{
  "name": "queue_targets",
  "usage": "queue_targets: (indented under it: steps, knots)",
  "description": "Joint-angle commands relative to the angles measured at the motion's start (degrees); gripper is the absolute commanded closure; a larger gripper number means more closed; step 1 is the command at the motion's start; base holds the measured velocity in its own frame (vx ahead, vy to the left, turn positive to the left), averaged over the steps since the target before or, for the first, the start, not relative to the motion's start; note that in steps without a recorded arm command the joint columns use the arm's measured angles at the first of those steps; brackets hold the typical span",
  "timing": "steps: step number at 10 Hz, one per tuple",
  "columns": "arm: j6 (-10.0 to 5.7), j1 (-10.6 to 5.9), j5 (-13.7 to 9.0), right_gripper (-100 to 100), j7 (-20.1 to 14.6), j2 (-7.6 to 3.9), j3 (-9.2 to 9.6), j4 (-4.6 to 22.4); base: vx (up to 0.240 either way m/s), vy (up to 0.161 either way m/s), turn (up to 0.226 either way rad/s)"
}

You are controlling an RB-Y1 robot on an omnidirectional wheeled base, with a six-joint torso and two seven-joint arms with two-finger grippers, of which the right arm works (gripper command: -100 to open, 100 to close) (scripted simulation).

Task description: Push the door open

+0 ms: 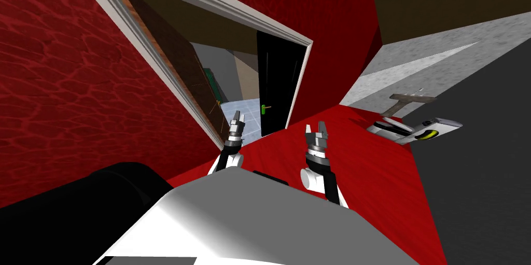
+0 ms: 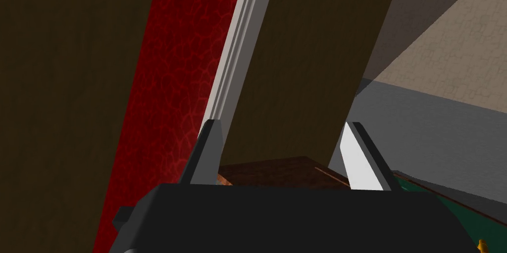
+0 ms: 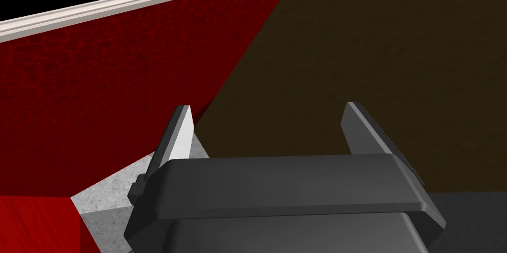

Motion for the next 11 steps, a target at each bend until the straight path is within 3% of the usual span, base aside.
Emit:
queue_targets:
  steps: [1,11]
  knots:
    - [0.57,-1.22,-0.01,-100,-0.54,-0.41,1.57,1.82,0.157,0.01,-0.05]
    - [2.82,-8.61,-0.01,-100,-3.28,-1.89,10.18,12.88,0.108,0.013,-0.045]
